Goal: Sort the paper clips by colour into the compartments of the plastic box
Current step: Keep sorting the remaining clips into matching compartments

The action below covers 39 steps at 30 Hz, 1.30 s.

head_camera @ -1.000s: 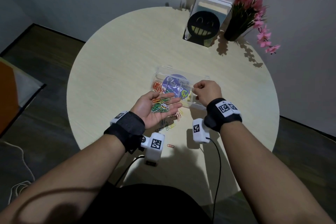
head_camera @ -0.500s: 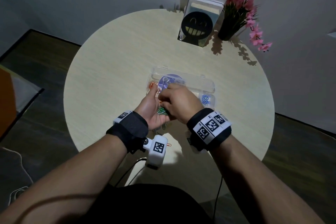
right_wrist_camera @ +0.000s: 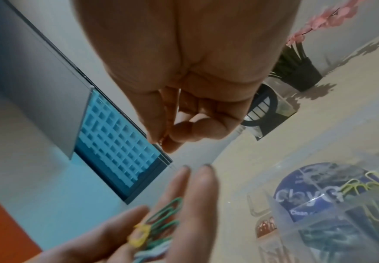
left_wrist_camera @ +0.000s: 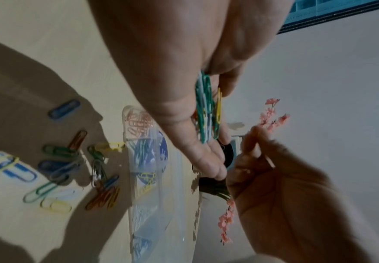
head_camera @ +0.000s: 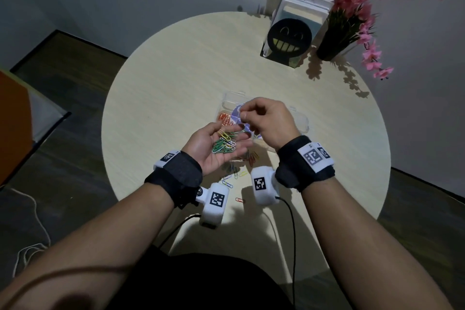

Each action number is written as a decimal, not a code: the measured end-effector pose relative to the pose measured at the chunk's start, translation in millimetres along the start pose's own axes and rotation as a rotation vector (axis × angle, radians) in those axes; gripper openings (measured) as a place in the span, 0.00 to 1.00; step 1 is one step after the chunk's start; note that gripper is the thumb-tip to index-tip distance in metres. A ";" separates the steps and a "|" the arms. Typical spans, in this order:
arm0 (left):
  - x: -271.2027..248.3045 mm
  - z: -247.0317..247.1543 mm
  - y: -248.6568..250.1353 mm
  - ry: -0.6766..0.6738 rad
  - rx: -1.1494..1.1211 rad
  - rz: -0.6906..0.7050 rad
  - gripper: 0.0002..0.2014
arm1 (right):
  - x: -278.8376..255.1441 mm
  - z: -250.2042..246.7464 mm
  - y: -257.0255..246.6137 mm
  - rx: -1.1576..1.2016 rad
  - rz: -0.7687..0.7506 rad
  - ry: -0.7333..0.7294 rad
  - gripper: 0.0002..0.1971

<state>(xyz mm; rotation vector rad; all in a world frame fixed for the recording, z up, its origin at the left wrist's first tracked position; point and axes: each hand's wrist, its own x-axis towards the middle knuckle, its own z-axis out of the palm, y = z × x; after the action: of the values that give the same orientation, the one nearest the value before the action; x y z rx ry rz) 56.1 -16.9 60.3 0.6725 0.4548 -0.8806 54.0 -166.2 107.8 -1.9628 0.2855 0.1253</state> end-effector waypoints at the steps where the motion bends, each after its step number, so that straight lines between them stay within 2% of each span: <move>1: -0.7 -2.0 2.2 -0.015 0.009 0.001 0.22 | 5.8 -1.1 2.7 -0.008 0.016 0.024 0.04; 5: -5.4 -17.4 14.3 -0.016 -0.006 0.003 0.23 | 35.2 10.1 10.0 -0.093 0.103 0.093 0.04; 11: -8.4 -34.4 25.7 0.061 0.010 0.002 0.25 | 66.2 33.3 18.2 -0.326 0.218 0.067 0.05; 14: -6.9 -34.2 29.7 0.049 0.008 -0.011 0.29 | 57.6 35.2 10.5 -0.437 0.099 0.041 0.08; 16: -4.8 -30.4 29.4 0.056 0.017 -0.020 0.33 | 42.1 38.8 -1.1 -0.428 -0.027 -0.085 0.07; 19: -2.8 -20.7 23.6 0.042 0.078 -0.030 0.37 | 20.7 47.2 -7.2 -0.592 -0.163 -0.242 0.09; 23: -3.2 -13.6 10.4 0.087 0.141 -0.046 0.37 | 2.1 53.5 5.4 -0.707 -0.194 -0.215 0.06; 28: -2.2 -18.3 -1.2 0.079 0.154 -0.083 0.36 | -17.4 55.9 13.8 -0.635 -0.221 -0.186 0.04; 31: -0.8 -18.0 -2.3 0.040 0.132 -0.096 0.36 | -22.0 49.0 14.1 -0.455 -0.196 -0.119 0.03; 32: 0.3 -17.4 -1.8 0.031 0.123 -0.096 0.34 | -22.1 44.7 13.2 -0.361 -0.164 -0.086 0.01; 36: 3.4 -14.0 2.7 0.028 0.104 -0.078 0.29 | -10.8 15.2 18.3 0.009 0.018 0.079 0.12; 39: 1.9 -10.6 5.0 -0.008 0.106 -0.071 0.28 | 3.5 -11.1 30.0 0.057 0.117 0.217 0.10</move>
<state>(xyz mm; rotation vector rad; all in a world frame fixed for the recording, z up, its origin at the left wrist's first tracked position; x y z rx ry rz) 60.3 -8.3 53.4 0.7533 0.4297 -0.9795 49.1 -188.1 84.8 -1.9046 0.5408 -0.0200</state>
